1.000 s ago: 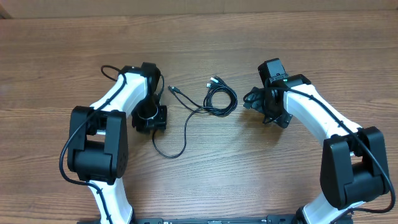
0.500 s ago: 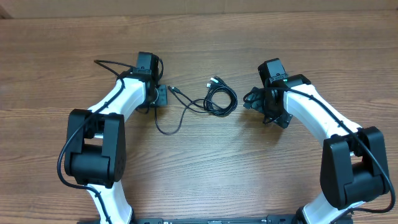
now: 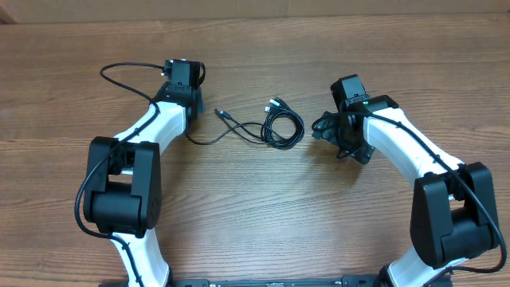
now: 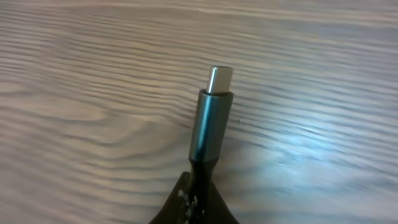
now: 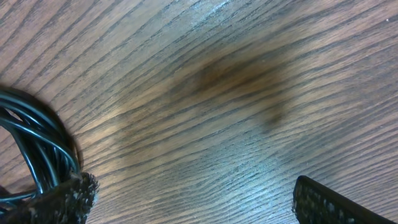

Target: Untangle cables

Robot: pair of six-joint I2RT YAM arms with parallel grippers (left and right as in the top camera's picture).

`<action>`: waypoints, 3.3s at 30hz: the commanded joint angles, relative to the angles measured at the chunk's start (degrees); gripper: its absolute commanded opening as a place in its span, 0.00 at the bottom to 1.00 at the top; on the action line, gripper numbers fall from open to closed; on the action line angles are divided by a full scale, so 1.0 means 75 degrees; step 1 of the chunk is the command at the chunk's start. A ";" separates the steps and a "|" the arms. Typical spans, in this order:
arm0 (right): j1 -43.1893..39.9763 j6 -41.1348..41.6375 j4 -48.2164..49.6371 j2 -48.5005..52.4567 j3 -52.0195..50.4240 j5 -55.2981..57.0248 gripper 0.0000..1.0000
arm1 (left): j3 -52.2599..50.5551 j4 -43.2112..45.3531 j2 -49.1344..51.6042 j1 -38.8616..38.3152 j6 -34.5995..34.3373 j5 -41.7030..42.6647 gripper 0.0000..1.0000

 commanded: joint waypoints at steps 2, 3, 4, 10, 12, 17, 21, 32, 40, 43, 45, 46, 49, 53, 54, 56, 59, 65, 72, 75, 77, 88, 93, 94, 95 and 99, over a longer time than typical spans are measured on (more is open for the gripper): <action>-0.0009 -0.0035 0.0023 0.0026 -0.0003 0.0017 1.00 | -0.0006 -0.0064 0.0111 0.0446 0.0146 -0.1355 0.07; -0.0009 -0.0035 0.0023 0.0026 -0.0003 0.0017 1.00 | -0.0006 -0.0152 0.0111 0.0565 0.0149 -0.1358 0.08; -0.0009 -0.0035 0.0023 0.0026 -0.0003 0.0017 1.00 | -0.0006 -0.0280 0.0111 0.0659 0.0146 -0.1355 0.08; -0.0009 -0.0029 0.0026 0.0026 -0.0003 0.0017 1.00 | -0.0003 -0.1000 0.0108 0.1384 0.0140 -0.1207 0.49; -0.0009 0.0023 0.0114 0.0026 -0.0003 -0.0131 1.00 | 0.0012 -0.1180 0.0108 0.1527 0.0114 -0.1207 0.59; -0.0009 0.0020 0.0498 0.0026 -0.0003 -0.1142 1.00 | 0.0178 -0.1562 0.0099 0.1856 -0.0213 -0.0595 0.76; 0.0093 0.0020 0.0769 0.0026 -0.0003 -0.1084 1.00 | 0.0772 -0.2410 0.0099 0.2028 -0.0629 0.1332 0.76; 0.0481 -0.1909 0.2264 0.0090 -0.0003 -0.1125 0.04 | 0.2728 -0.4916 0.0102 0.1381 0.0752 0.7408 0.61; 0.0679 -0.2436 0.3153 0.0539 -0.0003 -0.1099 0.27 | 0.2022 -0.5225 0.0108 0.0178 0.0568 0.7102 0.55; 0.0679 -0.2430 0.3249 0.0892 -0.0003 -0.1107 0.38 | 0.1813 -0.4881 0.0111 -0.0163 0.0364 0.7102 0.58; 0.0688 -0.2401 0.3200 0.1102 -0.0003 -0.1204 0.38 | 0.1801 -0.4750 0.0111 -0.0364 0.0236 0.7085 0.59; 0.0688 -0.2398 0.3133 0.1177 -0.0003 -0.1341 0.38 | 0.1801 -0.4709 0.0111 -0.0449 0.0119 0.6983 0.59; 0.0697 -0.2133 0.2882 0.1341 -0.0003 -0.2579 0.04 | 0.1798 -0.4756 0.0125 -0.0880 -0.0868 0.5552 0.55; 0.0912 -0.1475 0.2346 0.1370 -0.0003 -0.3267 0.04 | 0.1798 -0.5138 0.0125 -0.1020 -0.1250 0.4237 0.56; 0.1014 -0.1338 0.2244 0.1370 -0.0003 -0.3270 0.04 | 0.1798 -0.5208 0.0125 -0.1011 -0.1262 0.4127 0.57; 0.1221 -0.1148 0.2136 0.1370 -0.0003 -0.3252 0.04 | 0.1798 -0.5234 0.0125 -0.0973 -0.1259 0.4124 0.58; 0.1699 -0.0527 0.2107 0.1373 -0.0003 -0.3110 0.07 | 0.1798 -0.5292 0.0125 -0.0892 -0.1513 0.4188 0.59; 0.1973 -0.0306 0.2200 0.1373 -0.0003 -0.1932 0.23 | 0.1801 -0.5590 0.0125 -0.0874 -0.2206 0.4462 0.61; 0.1970 -0.0656 0.1632 0.0662 0.0653 -0.2279 0.48 | 0.1416 -0.5225 0.0128 -0.0880 -0.3252 0.4322 0.63; 0.1932 -0.0653 0.1480 0.0539 0.0644 -0.1422 0.59 | 0.0627 -0.4243 0.0128 -0.0947 -0.3946 0.4599 0.56; 0.1883 -0.0653 0.1381 0.0545 0.0597 -0.1084 0.63 | 0.0326 -0.3914 0.0128 -0.0944 -0.4001 0.4561 0.55; 0.1830 -0.0653 0.1271 0.0571 0.0545 -0.0755 0.54 | 0.0096 -0.4415 0.0128 -0.0519 -0.2847 0.2801 0.05; 0.1938 -0.0580 0.1268 0.0571 0.0545 -0.0781 0.45 | 0.0114 -0.4843 0.0128 -0.0023 -0.2157 0.2739 0.12; 0.1938 -0.0565 0.1268 0.0571 0.0545 -0.0813 0.45 | 0.0131 -0.4925 0.0128 0.0047 -0.2133 0.2783 0.15; 0.1938 -0.0565 0.1274 0.0571 0.0545 -0.0889 0.45 | 0.0143 -0.4960 0.0122 0.0131 -0.1953 0.2929 0.18; 0.1935 -0.0574 0.1533 0.0571 0.0548 -0.1848 0.58 | 0.0484 -0.5243 0.0108 0.0460 -0.0810 0.4019 0.38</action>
